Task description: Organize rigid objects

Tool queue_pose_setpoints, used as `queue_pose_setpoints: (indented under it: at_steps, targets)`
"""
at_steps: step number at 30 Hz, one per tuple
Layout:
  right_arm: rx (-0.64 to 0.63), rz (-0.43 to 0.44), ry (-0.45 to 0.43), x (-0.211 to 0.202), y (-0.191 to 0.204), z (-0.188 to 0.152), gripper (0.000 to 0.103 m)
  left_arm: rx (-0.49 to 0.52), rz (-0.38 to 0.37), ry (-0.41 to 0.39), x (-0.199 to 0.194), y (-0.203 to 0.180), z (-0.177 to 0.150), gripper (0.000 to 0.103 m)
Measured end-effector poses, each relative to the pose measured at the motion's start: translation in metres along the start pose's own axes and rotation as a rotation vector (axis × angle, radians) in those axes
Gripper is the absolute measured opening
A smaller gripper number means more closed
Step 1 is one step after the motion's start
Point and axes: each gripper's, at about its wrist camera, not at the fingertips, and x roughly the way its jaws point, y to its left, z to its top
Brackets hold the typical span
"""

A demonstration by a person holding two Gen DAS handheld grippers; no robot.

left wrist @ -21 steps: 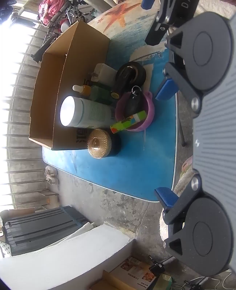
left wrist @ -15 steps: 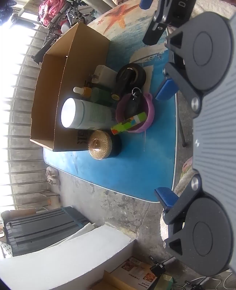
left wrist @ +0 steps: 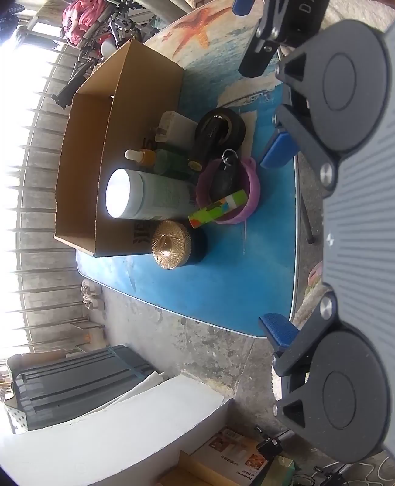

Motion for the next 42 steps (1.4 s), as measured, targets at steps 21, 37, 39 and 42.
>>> queue_pose_setpoints:
  at_steps: [21,37,39,42]
  targets:
    - [0.005,0.004,0.002,0.0010,0.0000,0.0003,0.102,0.001,0.001,0.001,-0.0001,0.0000,0.0000,0.102]
    - [0.008,0.004,0.003,0.0028,0.0009,0.0007,0.102,-0.004,0.005,0.006,0.0030,0.0030,-0.0016,0.102]
    - [0.011,0.006,0.005,0.0040,0.0006,0.0006,0.102,-0.003,0.005,0.006,0.0030,0.0029,-0.0016,0.102]
    - [0.009,0.005,0.004,0.0040,0.0006,0.0006,0.102,-0.004,0.005,0.006,0.0030,0.0029,-0.0015,0.102]
